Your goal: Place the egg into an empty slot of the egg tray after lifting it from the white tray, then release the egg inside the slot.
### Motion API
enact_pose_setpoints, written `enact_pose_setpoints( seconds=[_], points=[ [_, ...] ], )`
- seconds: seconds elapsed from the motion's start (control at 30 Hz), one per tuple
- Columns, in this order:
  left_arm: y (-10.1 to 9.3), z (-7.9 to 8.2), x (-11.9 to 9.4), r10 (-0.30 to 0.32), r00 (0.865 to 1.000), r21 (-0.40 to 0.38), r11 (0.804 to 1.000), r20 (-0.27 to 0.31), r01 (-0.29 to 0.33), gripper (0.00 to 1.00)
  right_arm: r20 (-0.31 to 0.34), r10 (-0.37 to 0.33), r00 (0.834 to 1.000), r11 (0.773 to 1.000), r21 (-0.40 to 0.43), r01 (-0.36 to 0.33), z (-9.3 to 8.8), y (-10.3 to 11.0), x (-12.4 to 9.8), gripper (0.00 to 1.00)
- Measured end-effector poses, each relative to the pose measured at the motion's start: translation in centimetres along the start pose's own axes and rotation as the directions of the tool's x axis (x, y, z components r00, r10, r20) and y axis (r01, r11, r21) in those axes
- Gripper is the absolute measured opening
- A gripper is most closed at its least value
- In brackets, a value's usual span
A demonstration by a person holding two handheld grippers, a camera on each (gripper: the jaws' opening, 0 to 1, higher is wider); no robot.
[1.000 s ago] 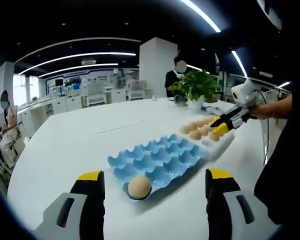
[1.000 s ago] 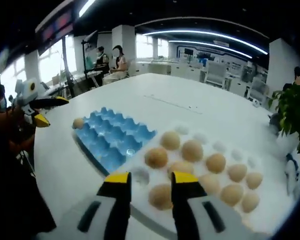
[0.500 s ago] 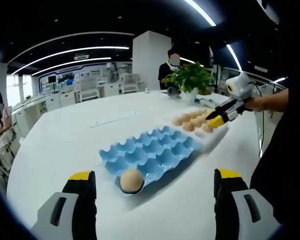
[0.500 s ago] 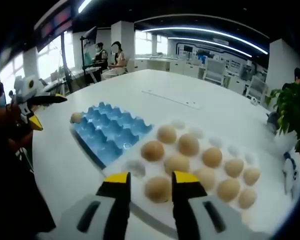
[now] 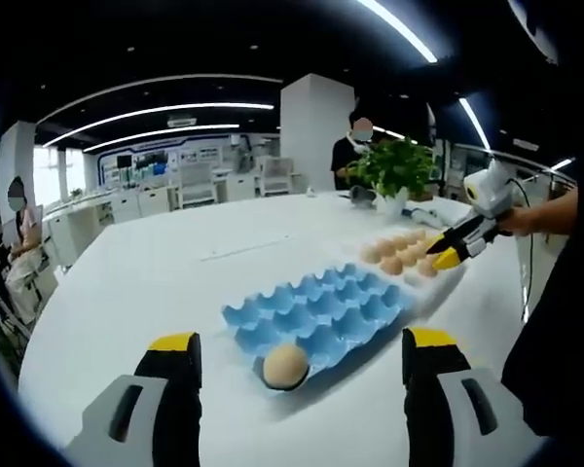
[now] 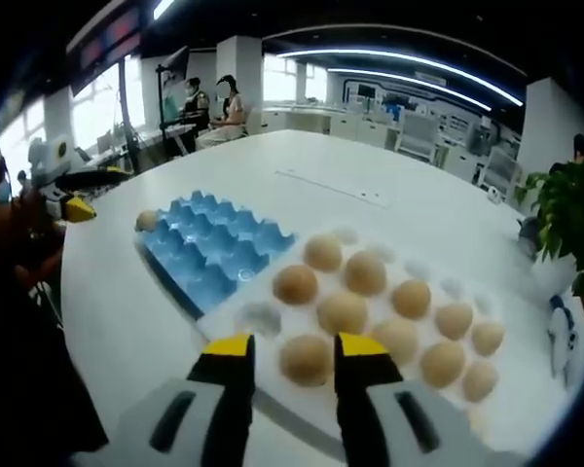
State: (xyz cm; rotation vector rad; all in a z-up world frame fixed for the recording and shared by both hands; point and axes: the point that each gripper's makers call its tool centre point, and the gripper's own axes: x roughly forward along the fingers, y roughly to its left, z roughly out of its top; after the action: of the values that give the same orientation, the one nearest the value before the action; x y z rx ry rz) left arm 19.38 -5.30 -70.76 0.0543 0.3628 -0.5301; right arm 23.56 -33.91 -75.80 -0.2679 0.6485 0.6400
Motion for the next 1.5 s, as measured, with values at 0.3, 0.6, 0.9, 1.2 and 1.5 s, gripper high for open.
enact_pose_setpoints(
  seconds=[0.3,0.6,0.9,1.2,1.5],
  points=[
    [-0.5,-0.8,0.4,-0.024,0.999,-0.045,0.999,-0.031,0.023,1.00,-0.013,-0.001,1.000,1.000,-0.006,0.001,-0.3,0.1,0.4,0.33],
    [-0.1,-0.8,0.3,-0.017,1.000,-0.054,0.998,-0.023,0.016,1.00,-0.033,-0.006,0.999,1.000,0.000,0.006,-0.9,-0.2,1.1,0.32],
    [0.1,-0.8,0.3,-0.009,1.000,-0.055,0.998,-0.026,0.007,1.00,-0.055,-0.015,0.998,0.999,0.034,0.017,-1.5,-0.9,1.4,0.27],
    [0.0,-1.0,0.4,-0.016,0.999,-0.069,0.998,-0.034,0.014,1.00,-0.104,-0.033,0.994,0.999,-0.038,0.029,-1.7,-0.8,1.9,0.27],
    [-0.3,-1.1,0.6,-0.034,0.999,-0.074,0.997,-0.041,0.031,0.98,-0.105,-0.034,0.994,0.999,-0.015,0.033,-1.8,-1.1,1.9,0.24]
  ],
)
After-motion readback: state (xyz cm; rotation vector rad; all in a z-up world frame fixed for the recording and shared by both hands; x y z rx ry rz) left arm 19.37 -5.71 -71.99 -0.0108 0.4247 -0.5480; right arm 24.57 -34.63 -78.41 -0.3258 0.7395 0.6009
